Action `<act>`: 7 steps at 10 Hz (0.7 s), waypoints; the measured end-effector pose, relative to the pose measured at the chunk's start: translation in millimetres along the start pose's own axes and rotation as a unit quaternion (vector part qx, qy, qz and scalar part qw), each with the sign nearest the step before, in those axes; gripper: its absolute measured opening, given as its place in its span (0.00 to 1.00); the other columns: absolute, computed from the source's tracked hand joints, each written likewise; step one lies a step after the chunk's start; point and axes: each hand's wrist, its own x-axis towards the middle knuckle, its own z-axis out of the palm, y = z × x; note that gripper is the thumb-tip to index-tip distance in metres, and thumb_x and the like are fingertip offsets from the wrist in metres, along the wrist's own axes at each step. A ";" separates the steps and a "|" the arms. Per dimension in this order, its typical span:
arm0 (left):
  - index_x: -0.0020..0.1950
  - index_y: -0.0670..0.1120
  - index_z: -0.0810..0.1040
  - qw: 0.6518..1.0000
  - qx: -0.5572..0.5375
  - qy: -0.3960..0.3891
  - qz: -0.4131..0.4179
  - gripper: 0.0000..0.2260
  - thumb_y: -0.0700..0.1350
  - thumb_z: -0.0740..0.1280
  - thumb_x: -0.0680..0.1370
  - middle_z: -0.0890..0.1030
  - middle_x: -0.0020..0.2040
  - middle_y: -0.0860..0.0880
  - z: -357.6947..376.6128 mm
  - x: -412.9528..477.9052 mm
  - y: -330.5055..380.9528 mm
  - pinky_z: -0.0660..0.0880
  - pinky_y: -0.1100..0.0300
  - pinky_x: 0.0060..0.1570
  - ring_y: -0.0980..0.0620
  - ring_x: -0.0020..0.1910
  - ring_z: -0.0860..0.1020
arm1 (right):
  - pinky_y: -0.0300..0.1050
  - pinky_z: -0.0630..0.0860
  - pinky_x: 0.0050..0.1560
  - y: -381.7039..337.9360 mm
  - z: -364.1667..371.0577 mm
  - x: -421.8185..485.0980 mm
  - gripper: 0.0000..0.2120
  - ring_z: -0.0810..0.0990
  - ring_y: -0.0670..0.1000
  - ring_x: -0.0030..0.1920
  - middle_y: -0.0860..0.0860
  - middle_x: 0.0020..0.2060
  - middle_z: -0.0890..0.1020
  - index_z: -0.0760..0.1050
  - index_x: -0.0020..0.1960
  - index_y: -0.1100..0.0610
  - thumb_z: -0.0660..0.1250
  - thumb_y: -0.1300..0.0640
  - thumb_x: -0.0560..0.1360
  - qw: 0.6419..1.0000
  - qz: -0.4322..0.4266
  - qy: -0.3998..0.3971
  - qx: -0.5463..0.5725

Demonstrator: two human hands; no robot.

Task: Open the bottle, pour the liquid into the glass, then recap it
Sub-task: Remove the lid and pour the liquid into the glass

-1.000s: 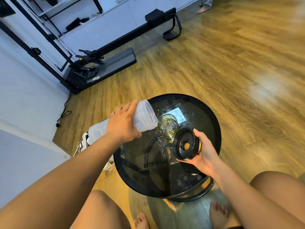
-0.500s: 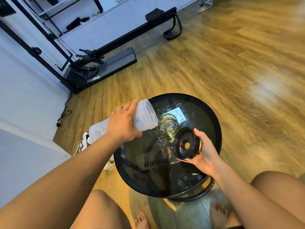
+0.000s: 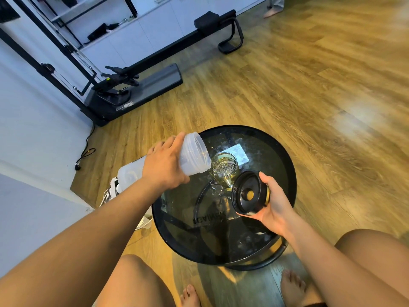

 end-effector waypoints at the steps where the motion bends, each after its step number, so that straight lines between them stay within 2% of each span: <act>1: 0.78 0.54 0.54 1.000 0.000 -0.002 -0.001 0.53 0.53 0.80 0.59 0.71 0.68 0.51 -0.1 -0.2 -0.2 0.69 0.45 0.65 0.42 0.63 0.72 | 0.74 0.78 0.56 0.9 -0.5 1.7 0.31 0.81 0.69 0.60 0.63 0.64 0.80 0.73 0.70 0.52 0.72 0.41 0.71 1.000 0.000 -0.003 0.000; 7: 0.78 0.54 0.53 1.000 0.013 0.003 0.003 0.53 0.54 0.80 0.59 0.71 0.69 0.51 -2.7 0.9 -0.7 0.68 0.46 0.65 0.43 0.63 0.72 | 0.73 0.78 0.56 0.9 -1.5 4.6 0.31 0.81 0.68 0.60 0.62 0.64 0.80 0.73 0.69 0.52 0.73 0.41 0.70 1.000 -0.007 0.003 -0.004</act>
